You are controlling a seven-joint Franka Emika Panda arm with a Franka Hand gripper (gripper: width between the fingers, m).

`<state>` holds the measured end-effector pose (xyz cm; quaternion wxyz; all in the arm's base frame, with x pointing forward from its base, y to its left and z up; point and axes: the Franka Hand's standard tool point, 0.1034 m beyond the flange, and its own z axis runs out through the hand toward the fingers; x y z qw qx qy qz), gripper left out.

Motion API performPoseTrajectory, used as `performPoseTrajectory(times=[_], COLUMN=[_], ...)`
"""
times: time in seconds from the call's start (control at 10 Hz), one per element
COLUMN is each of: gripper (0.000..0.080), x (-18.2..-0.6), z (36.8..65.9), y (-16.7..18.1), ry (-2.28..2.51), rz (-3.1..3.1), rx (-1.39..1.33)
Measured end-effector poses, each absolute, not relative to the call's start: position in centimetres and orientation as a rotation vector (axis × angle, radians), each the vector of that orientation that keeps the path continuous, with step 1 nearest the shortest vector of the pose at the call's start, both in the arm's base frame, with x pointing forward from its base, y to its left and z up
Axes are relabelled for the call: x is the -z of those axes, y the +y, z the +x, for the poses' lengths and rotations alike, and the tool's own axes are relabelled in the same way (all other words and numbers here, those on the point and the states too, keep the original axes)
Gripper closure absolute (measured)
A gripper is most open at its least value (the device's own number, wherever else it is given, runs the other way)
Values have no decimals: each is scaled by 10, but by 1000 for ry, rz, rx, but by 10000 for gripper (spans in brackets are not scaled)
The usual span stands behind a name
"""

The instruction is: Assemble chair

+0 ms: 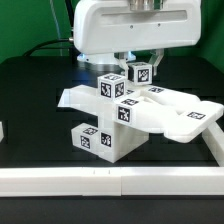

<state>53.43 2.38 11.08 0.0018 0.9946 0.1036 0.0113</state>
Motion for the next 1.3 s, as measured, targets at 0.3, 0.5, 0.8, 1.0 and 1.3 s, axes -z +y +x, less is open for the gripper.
performPoseTrajectory(times=[0.3, 0.5, 0.8, 1.0, 1.3], gripper=[530, 530, 528, 528, 528], x=[-110, -110, -110, -110, -109], z=[533, 533, 533, 533, 533], y=[24, 25, 28, 31, 32], ry=[-117, -460, -931, -1107, -1341], rz=[3141, 3133, 3048, 2990, 2901], rx=[-33, -31, -20, -15, -6])
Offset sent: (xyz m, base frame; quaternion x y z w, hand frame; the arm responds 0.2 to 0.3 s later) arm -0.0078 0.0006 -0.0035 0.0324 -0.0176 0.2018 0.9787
